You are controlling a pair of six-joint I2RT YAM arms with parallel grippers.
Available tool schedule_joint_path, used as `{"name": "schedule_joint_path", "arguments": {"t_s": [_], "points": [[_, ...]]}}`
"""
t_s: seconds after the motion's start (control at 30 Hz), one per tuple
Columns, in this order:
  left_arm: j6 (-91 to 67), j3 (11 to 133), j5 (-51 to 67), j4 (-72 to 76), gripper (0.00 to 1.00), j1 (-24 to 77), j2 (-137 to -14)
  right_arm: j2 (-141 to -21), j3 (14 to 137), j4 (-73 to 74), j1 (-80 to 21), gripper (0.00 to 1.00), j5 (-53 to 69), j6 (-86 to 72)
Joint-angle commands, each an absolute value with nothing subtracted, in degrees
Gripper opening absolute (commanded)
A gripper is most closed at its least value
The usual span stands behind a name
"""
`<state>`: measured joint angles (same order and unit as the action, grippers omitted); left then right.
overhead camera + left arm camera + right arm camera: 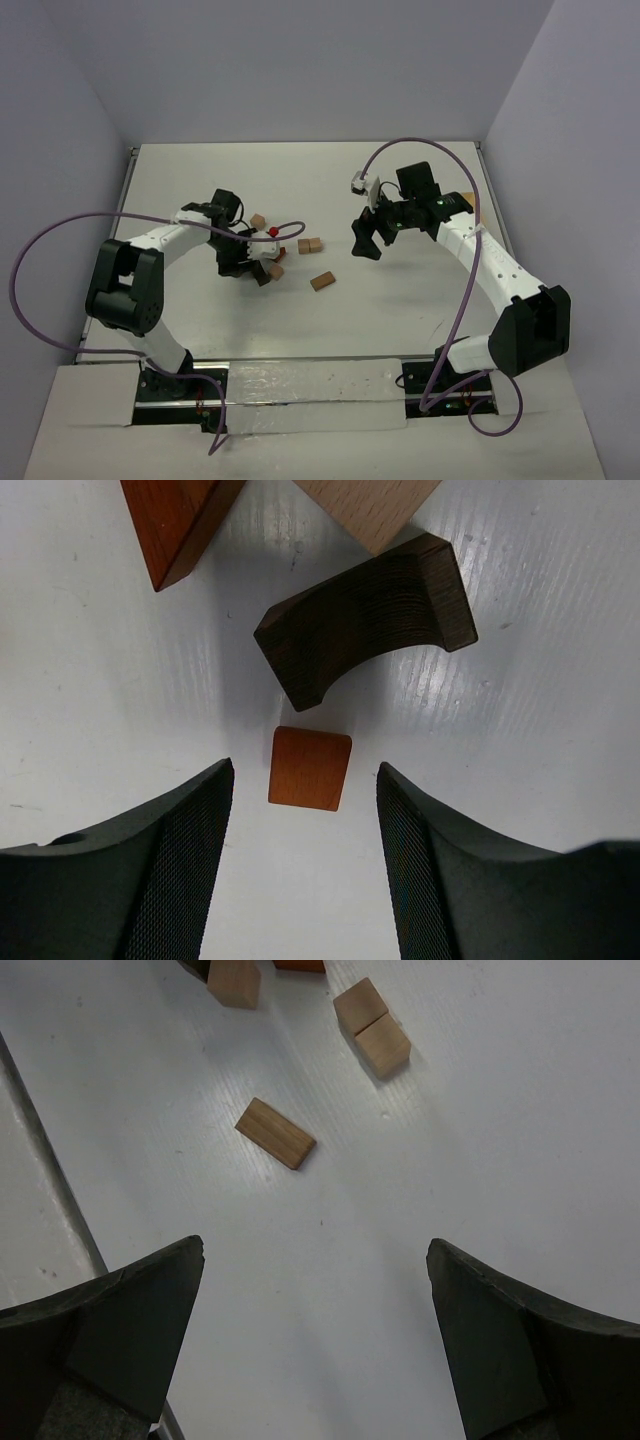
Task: Build the wood block tower
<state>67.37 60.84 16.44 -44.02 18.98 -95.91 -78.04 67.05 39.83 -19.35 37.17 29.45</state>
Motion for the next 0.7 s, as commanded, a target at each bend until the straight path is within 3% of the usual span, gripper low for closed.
{"name": "schedule_joint_path", "arguments": {"t_s": [0.0,0.23,0.37,0.67], "points": [[68.6,61.3,16.3,-42.5,0.65,19.5,-97.2,-78.1,66.8,39.1,-19.0,1.0,38.3,29.6],[68.8,61.2,15.4,-42.0,0.62,20.0,-98.4,-78.2,66.8,39.3,-19.1,1.0,38.4,29.8],[68.7,61.4,15.4,-41.8,0.5,20.1,-98.9,-78.0,66.8,39.4,-19.0,1.0,38.4,30.0],[67.5,61.6,18.5,-42.6,0.35,20.1,-97.1,-77.0,67.9,39.6,-19.0,1.0,38.9,29.2]]}}
